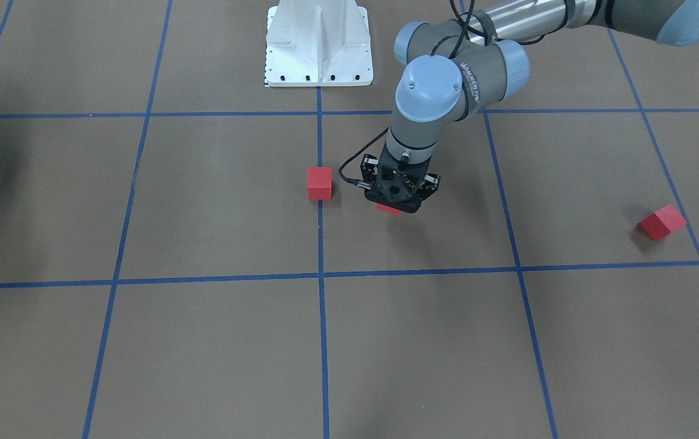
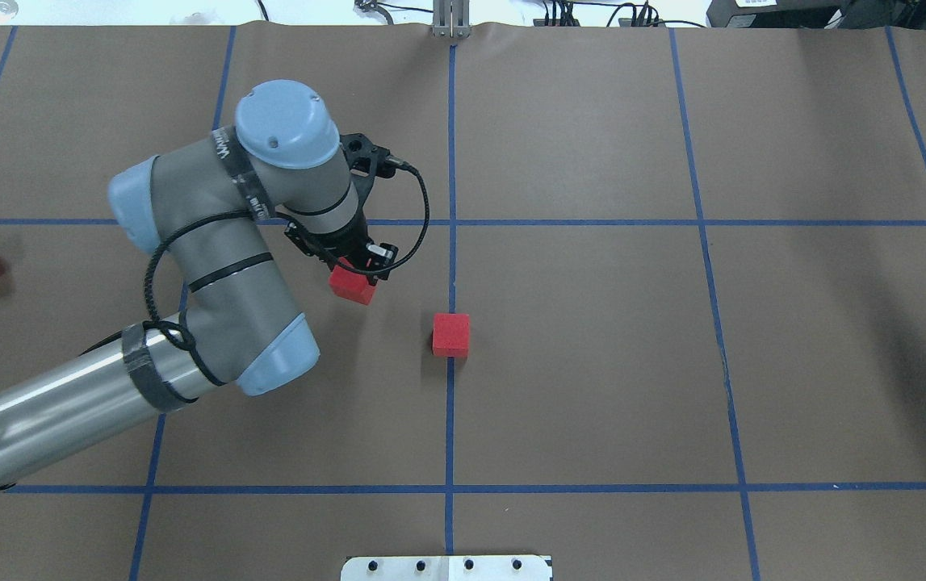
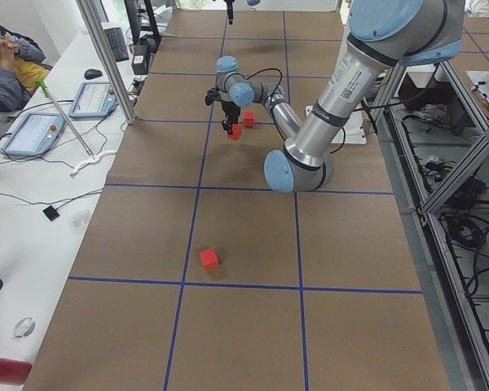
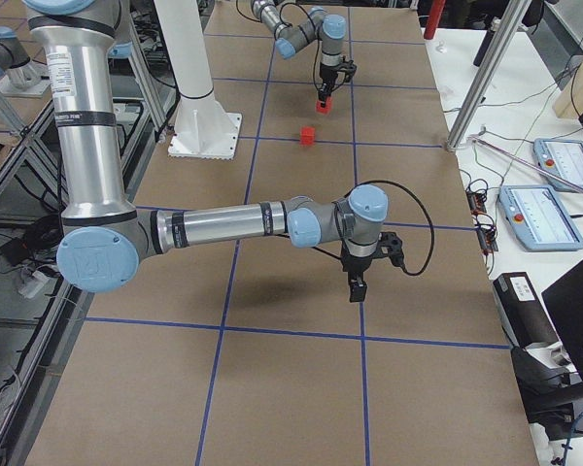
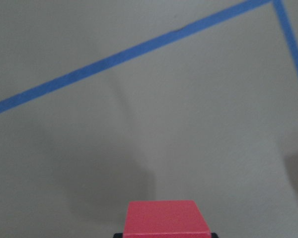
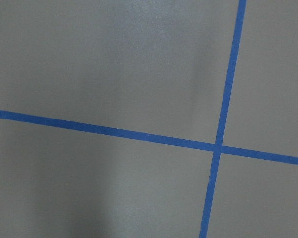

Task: Form red blocks into L shape at center
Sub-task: 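Carry the cube with the left gripper to just beyond the center cube, then lower the cube against the far side of the center cube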

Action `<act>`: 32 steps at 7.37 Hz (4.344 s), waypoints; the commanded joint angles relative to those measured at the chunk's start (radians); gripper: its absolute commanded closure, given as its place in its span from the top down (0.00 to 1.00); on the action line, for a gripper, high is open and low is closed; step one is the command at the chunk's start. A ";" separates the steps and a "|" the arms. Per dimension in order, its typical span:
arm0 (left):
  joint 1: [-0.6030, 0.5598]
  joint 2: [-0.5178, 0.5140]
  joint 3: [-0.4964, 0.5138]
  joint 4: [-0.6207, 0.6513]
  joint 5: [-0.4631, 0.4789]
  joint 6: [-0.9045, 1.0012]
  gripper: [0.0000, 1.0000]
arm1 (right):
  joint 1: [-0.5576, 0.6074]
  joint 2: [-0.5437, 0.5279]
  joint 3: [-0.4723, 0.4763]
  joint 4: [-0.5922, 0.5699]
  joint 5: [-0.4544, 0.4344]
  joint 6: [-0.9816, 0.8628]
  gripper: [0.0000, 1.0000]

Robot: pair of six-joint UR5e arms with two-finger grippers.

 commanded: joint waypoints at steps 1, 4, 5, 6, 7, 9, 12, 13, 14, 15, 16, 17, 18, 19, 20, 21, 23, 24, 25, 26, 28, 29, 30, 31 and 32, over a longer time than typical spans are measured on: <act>0.002 -0.208 0.222 -0.011 0.001 -0.109 0.48 | 0.000 -0.001 0.000 0.010 0.000 0.000 1.00; 0.048 -0.270 0.320 -0.068 0.001 -0.259 0.48 | -0.002 -0.002 -0.002 0.010 0.002 0.000 1.00; 0.062 -0.268 0.322 -0.066 0.003 -0.284 0.48 | 0.000 -0.002 -0.002 0.010 0.000 0.000 1.00; 0.064 -0.268 0.322 -0.066 0.003 -0.289 0.48 | 0.000 -0.002 -0.002 0.010 0.002 0.000 1.00; 0.067 -0.267 0.322 -0.066 0.004 -0.289 0.48 | 0.000 -0.002 -0.002 0.010 0.002 0.000 1.00; 0.073 -0.262 0.320 -0.066 0.004 -0.298 0.49 | 0.000 -0.002 -0.002 0.010 0.002 -0.002 1.00; 0.073 -0.261 0.315 -0.068 0.004 -0.338 0.49 | 0.000 -0.002 -0.002 0.010 0.002 -0.002 1.00; 0.075 -0.259 0.315 -0.069 0.004 -0.344 0.49 | 0.000 -0.002 -0.002 0.010 0.002 -0.002 1.00; 0.076 -0.254 0.314 -0.090 0.004 -0.358 0.49 | 0.000 -0.002 -0.002 0.010 0.002 -0.002 1.00; 0.076 -0.236 0.311 -0.126 0.004 -0.372 0.49 | 0.000 -0.002 -0.002 0.010 0.002 -0.002 1.00; 0.076 -0.231 0.311 -0.130 0.006 -0.377 0.49 | 0.000 -0.002 -0.002 0.010 0.002 -0.002 1.00; 0.076 -0.230 0.309 -0.131 0.006 -0.377 0.49 | 0.000 -0.002 -0.002 0.010 0.002 -0.002 1.00; 0.076 -0.230 0.309 -0.129 0.009 -0.378 0.49 | 0.000 -0.002 -0.002 0.010 0.002 -0.002 1.00; 0.079 -0.228 0.309 -0.124 0.010 -0.378 0.49 | 0.000 -0.002 -0.002 0.010 0.002 -0.002 1.00; 0.082 -0.222 0.309 -0.123 0.010 -0.380 0.49 | -0.002 -0.002 -0.002 0.010 0.002 -0.002 1.00; 0.082 -0.221 0.309 -0.124 0.010 -0.380 0.50 | 0.000 -0.002 -0.002 0.010 0.002 -0.002 1.00; 0.088 -0.221 0.309 -0.123 0.010 -0.381 0.51 | 0.000 -0.004 -0.002 0.010 0.002 -0.002 1.00; 0.088 -0.221 0.309 -0.123 0.010 -0.381 0.53 | 0.000 -0.004 -0.002 0.010 0.002 -0.002 1.00; 0.090 -0.221 0.308 -0.124 0.010 -0.381 0.55 | 0.000 -0.005 -0.002 0.010 0.002 -0.002 1.00; 0.091 -0.219 0.308 -0.123 0.010 -0.381 0.59 | 0.000 -0.005 -0.002 0.010 0.002 -0.003 1.00; 0.091 -0.219 0.308 -0.123 0.010 -0.381 0.63 | 0.000 -0.005 -0.002 0.010 0.002 -0.003 1.00; 0.091 -0.219 0.308 -0.123 0.012 -0.381 0.63 | 0.000 -0.005 -0.002 0.010 0.002 -0.003 1.00; 0.091 -0.216 0.308 -0.123 0.012 -0.381 0.63 | -0.002 -0.005 -0.002 0.010 0.002 -0.003 1.00; 0.091 -0.216 0.308 -0.123 0.012 -0.381 0.63 | 0.000 -0.005 -0.002 0.010 0.002 -0.003 1.00; 0.091 -0.215 0.308 -0.123 0.013 -0.381 0.65 | 0.000 -0.005 -0.002 0.010 0.002 -0.003 1.00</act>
